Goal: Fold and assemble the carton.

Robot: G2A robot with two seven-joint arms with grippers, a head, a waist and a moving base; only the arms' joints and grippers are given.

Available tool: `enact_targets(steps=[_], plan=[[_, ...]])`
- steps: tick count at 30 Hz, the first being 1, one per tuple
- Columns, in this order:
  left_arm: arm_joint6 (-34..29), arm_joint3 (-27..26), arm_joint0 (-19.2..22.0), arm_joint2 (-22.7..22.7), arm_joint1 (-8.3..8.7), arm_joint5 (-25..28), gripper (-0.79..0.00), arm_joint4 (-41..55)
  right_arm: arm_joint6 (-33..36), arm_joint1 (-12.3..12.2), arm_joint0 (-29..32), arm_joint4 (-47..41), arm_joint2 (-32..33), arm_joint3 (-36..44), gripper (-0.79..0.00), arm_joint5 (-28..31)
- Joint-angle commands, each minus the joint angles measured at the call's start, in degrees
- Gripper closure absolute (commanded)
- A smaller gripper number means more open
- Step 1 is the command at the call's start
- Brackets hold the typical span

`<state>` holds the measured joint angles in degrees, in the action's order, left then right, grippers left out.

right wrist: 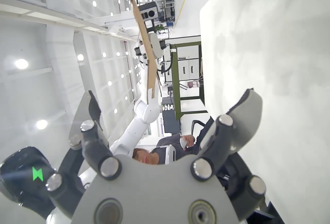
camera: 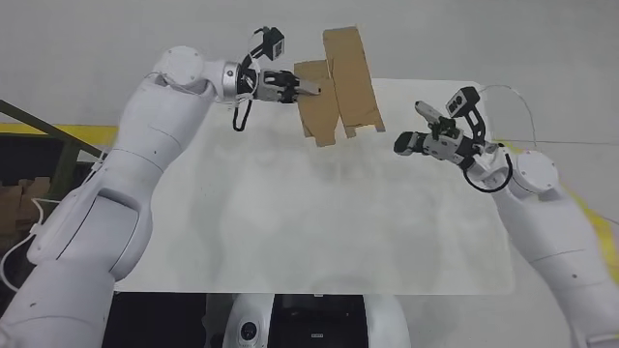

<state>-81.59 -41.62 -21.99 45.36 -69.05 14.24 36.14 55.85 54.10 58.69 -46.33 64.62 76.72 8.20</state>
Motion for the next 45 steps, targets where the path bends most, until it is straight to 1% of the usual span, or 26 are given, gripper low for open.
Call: enact_targets(steps=[1, 2, 5, 8, 12, 17, 23, 27, 28, 35, 38, 39, 40, 45], plan=[[-4.9, 1.4, 1.2, -0.6, -0.07, -2.3, 0.000, -1.0, 3.8, 0.0, -0.7, 0.5, 0.1, -1.3, -0.785, 0.6], [-6.4, 1.8, 1.7, -0.9, -0.15, -3.3, 0.000, -1.3, 5.8, 0.1, -1.1, 0.5, 0.0, -1.9, -0.785, 0.9], [-6.4, 0.3, 2.1, -3.8, -0.22, -5.0, 0.000, -1.5, 11.0, 0.4, -2.7, 0.9, -0.8, -4.3, -0.785, 1.9], [-6.4, -2.2, 2.1, -7.2, 0.45, -3.4, 0.000, -0.1, 14.1, 0.9, -4.6, 1.8, -2.3, -6.9, -0.785, 2.3], [-6.4, -6.2, 2.5, -13.5, 2.19, -1.3, 0.000, 2.3, 17.6, 2.1, -7.4, 3.0, -5.6, -9.9, -0.785, 2.2], [-6.4, -9.4, 4.4, -21.2, 4.53, 1.7, 0.000, 6.2, 22.2, 3.6, -10.3, 3.1, -9.0, -12.9, -0.785, 4.0], [-6.4, -12.8, 7.4, -29.8, 6.80, 2.0, 0.000, 14.0, 27.8, 4.9, -12.3, 0.8, -10.6, -16.4, -0.785, 8.0], [-6.4, -14.2, 9.6, -34.8, 7.89, 1.9, 0.000, 19.2, 30.2, 5.7, -12.9, -1.0, -11.1, -17.8, -0.785, 10.0], [-6.4, -14.4, 10.1, -35.6, 8.06, 1.9, 0.000, 20.1, 30.2, 5.9, -13.0, -1.2, -11.3, -17.6, -0.785, 10.0], [-6.4, -16.3, 9.4, -35.6, 8.34, 0.3, 0.000, 20.1, 29.5, 6.8, -13.2, -1.1, -11.9, -18.5, -0.785, 10.7], [-6.4, -16.1, 9.1, -35.6, 8.15, 0.2, 0.000, 19.0, 29.8, 7.3, -13.6, -1.5, -12.3, -19.0, -0.640, 10.4], [-6.4, -16.1, 9.0, -35.6, 8.07, 0.2, 0.000, 18.9, 29.9, 7.4, -13.8, -1.5, -12.5, -19.0, -0.502, 10.3], [-6.4, -16.1, 8.9, -35.6, 7.99, 0.2, 0.000, 19.1, 30.0, 7.5, -13.9, -1.5, -12.6, -19.1, -0.391, 10.2], [-6.4, -15.9, 8.6, -35.6, 7.72, 0.3, 0.000, 19.6, 30.5, 8.0, -14.4, -0.7, -13.0, -19.4, -0.219, 9.7]])
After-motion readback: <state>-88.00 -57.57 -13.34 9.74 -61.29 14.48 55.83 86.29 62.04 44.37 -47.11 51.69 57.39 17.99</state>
